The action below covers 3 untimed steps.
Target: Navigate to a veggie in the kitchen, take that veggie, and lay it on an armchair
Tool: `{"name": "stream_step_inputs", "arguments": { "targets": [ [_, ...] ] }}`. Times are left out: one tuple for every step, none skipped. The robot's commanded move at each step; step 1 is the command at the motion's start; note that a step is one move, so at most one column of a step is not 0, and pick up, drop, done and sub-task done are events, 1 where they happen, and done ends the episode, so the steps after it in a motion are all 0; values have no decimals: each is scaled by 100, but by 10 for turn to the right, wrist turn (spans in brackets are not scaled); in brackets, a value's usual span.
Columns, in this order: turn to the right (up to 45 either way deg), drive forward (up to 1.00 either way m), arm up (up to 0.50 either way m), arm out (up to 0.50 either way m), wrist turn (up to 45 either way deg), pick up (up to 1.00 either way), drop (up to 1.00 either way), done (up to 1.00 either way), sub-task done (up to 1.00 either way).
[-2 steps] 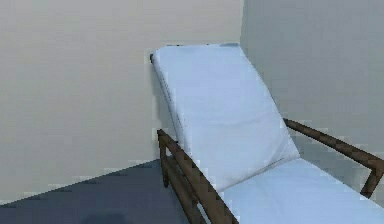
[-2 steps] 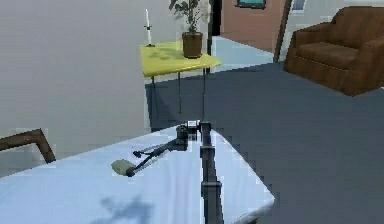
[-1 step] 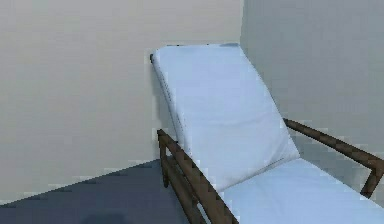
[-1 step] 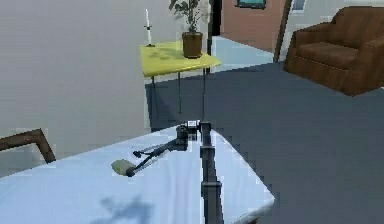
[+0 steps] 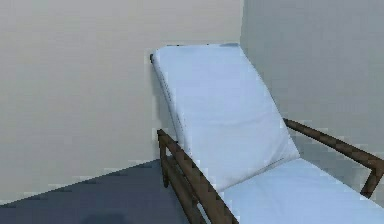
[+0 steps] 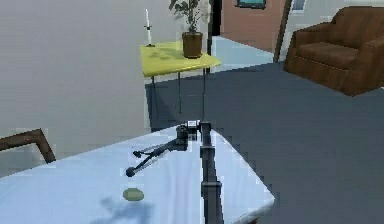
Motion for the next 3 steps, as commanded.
{"name": "stream_step_inputs", "arguments": {
  "targets": [
    [0,0,10,0,0,0,0,0,0],
    [0,0,0,-8,0,0,0,0,0],
    [0,0,0,0,0,0,0,100,0]
  ]
}}
